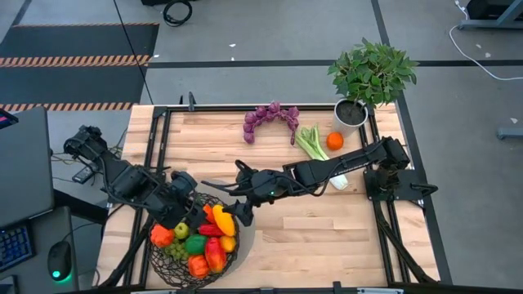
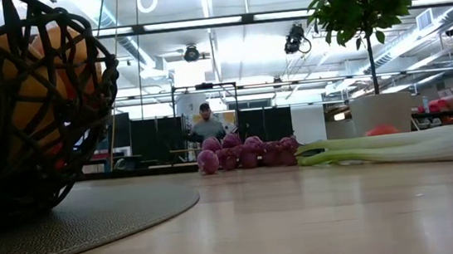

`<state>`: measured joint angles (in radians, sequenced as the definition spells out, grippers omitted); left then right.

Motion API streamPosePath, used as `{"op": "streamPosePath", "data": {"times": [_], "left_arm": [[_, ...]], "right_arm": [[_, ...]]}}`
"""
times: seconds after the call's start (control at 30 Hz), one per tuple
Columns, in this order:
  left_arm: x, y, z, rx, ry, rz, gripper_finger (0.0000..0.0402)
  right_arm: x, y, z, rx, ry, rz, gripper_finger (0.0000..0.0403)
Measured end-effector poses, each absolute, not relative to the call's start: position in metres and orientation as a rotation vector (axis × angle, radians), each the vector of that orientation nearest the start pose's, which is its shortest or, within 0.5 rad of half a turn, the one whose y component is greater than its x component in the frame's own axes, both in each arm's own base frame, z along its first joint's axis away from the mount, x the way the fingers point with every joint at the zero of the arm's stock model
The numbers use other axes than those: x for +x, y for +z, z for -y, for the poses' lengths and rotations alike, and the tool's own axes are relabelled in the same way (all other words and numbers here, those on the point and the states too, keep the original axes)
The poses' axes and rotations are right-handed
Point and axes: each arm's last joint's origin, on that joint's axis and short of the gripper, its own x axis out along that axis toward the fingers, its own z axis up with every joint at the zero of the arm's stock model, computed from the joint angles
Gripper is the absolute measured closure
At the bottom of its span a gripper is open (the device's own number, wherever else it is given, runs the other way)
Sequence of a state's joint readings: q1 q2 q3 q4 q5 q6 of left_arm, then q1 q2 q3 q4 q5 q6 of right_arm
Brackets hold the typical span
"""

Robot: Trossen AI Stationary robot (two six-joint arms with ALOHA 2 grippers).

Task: Build produce basket
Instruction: Put the orange into the black basket

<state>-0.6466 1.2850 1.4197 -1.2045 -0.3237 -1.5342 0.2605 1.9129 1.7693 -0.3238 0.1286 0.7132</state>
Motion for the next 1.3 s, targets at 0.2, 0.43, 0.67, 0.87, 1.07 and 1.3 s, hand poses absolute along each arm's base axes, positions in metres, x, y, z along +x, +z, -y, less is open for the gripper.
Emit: {"op": "streamPosePath", "data": {"times": [0.2,0.43,0.67,0.87,1.07,1.3], "left_arm": [[0.185,0.368,0.126,-0.856,0.438,-0.904,0.0107],[0.188,0.377,0.100,-0.765,0.501,-0.758,0.0109],[0.190,0.387,0.058,-0.678,0.594,-0.668,0.0109],[0.200,0.390,0.022,-0.585,0.658,-0.651,0.0109],[0.221,0.390,-0.026,-0.487,0.662,-0.649,0.0109],[0.253,0.375,-0.092,-0.494,0.502,-0.667,0.0109]], "right_arm": [[0.424,0.318,-0.105,0.559,-0.130,-0.640,0.0085],[0.409,0.302,-0.073,0.542,-0.305,-0.867,0.0085],[0.389,0.324,-0.023,0.569,-0.459,-0.873,0.0085],[0.374,0.331,0.036,0.630,-0.610,-0.896,0.0087],[0.354,0.344,0.076,0.688,-0.662,-0.881,0.0099],[0.319,0.367,0.095,0.766,-0.697,-0.874,0.0107]]}}
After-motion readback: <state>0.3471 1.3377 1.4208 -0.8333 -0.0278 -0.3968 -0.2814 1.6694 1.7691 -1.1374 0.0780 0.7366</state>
